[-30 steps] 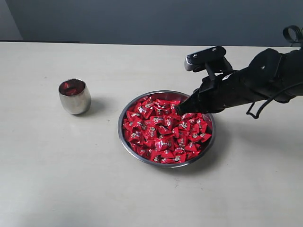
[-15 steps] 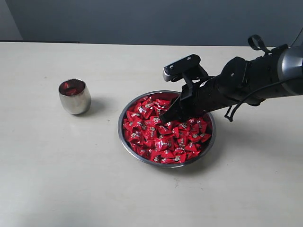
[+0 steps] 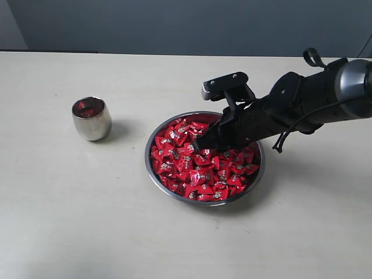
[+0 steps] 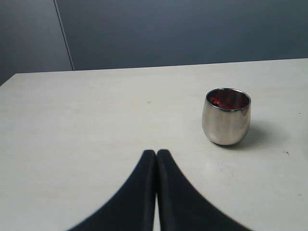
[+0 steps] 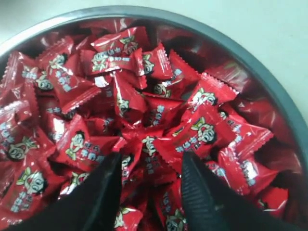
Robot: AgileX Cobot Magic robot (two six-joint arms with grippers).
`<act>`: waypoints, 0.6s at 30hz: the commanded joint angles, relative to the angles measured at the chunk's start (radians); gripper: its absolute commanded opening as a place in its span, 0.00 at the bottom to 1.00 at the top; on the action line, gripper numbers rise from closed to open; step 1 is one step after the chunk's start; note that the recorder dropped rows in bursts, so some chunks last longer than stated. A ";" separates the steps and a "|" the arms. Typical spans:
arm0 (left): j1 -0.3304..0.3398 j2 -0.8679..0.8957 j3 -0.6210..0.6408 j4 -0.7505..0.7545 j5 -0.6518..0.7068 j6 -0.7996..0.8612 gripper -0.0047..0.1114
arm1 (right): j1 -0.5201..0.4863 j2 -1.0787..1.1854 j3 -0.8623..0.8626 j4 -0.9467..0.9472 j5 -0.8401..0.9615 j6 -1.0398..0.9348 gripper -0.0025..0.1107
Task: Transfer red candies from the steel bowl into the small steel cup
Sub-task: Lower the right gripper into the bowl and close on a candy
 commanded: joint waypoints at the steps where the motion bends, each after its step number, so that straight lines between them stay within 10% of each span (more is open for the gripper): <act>1: 0.001 -0.004 0.004 -0.002 -0.002 -0.002 0.04 | 0.001 0.024 -0.003 0.009 0.007 -0.005 0.37; 18: 0.001 -0.004 0.004 -0.002 -0.002 -0.002 0.04 | 0.026 0.033 -0.005 0.037 0.009 -0.003 0.37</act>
